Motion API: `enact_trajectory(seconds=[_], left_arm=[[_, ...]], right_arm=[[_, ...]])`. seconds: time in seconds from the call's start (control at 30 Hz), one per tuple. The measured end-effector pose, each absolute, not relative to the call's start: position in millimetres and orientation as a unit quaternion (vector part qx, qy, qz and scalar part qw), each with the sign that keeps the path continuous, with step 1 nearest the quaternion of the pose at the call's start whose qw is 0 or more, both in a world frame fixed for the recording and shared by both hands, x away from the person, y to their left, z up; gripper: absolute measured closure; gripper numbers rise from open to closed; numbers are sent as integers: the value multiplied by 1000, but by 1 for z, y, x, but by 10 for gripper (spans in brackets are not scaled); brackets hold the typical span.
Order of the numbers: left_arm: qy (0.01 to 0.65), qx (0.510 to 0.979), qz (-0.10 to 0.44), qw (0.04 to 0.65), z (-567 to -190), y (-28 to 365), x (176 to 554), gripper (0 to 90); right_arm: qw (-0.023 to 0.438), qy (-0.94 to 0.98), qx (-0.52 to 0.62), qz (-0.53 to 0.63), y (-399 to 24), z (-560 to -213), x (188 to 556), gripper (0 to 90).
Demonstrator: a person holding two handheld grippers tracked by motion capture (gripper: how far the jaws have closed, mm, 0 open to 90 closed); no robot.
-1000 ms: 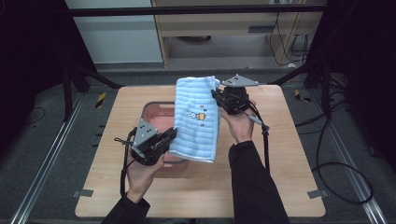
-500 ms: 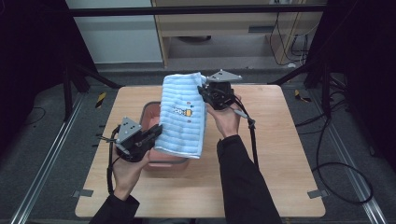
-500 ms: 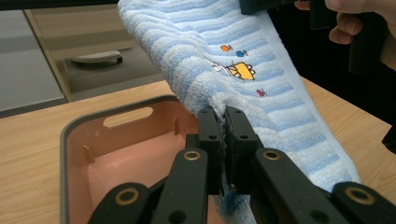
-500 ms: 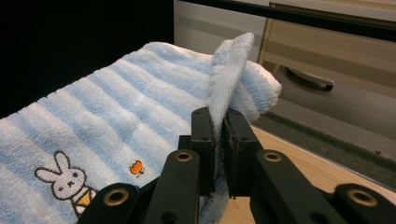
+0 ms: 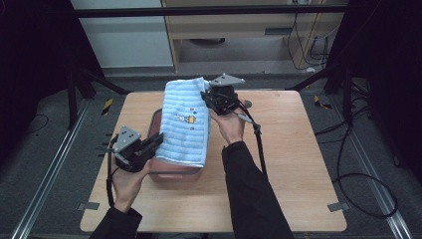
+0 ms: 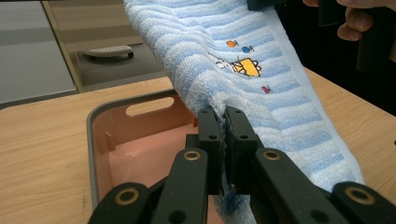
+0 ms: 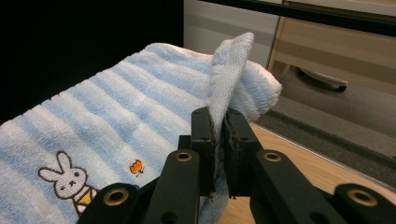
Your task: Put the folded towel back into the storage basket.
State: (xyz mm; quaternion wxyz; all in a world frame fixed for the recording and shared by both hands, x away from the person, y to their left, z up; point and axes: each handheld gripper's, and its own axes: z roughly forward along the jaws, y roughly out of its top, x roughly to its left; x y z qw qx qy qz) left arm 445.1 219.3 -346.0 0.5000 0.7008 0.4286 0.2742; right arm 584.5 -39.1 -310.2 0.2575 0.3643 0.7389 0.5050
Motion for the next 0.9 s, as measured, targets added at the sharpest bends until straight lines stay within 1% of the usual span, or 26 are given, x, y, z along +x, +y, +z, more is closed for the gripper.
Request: enact_trajectory(seconds=[0.4, 0.9], left_arm=[[451, 694, 271, 491, -359, 235, 458, 862], [461, 705, 271, 466, -377, 235, 467, 862]], right_arm=[[250, 748, 355, 502, -16, -323, 597, 838], [242, 760, 357, 486, -1, -349, 611, 837]])
